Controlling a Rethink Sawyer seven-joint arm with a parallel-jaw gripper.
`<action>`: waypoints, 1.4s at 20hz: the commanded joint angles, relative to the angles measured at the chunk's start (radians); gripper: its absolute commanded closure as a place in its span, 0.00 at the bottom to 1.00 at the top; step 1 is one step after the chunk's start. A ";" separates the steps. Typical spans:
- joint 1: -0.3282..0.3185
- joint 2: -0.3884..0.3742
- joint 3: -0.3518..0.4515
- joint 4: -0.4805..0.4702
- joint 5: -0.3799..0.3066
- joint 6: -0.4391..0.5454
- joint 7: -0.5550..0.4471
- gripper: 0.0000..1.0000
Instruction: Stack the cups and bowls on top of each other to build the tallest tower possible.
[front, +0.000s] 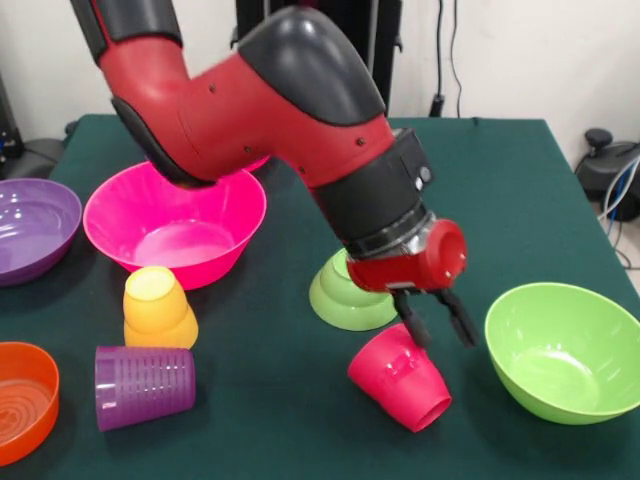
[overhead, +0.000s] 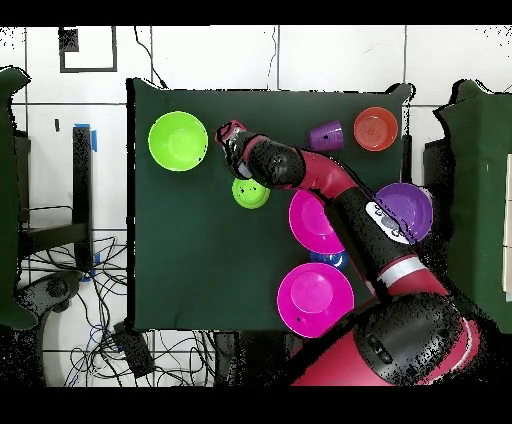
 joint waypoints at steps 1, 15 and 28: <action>0.032 0.138 0.032 -0.183 -0.108 0.016 -0.271 0.00; 0.068 -0.165 -0.038 -0.087 -0.059 0.280 -0.115 0.00; -0.047 -0.064 0.003 -0.099 -0.137 0.292 -0.320 0.00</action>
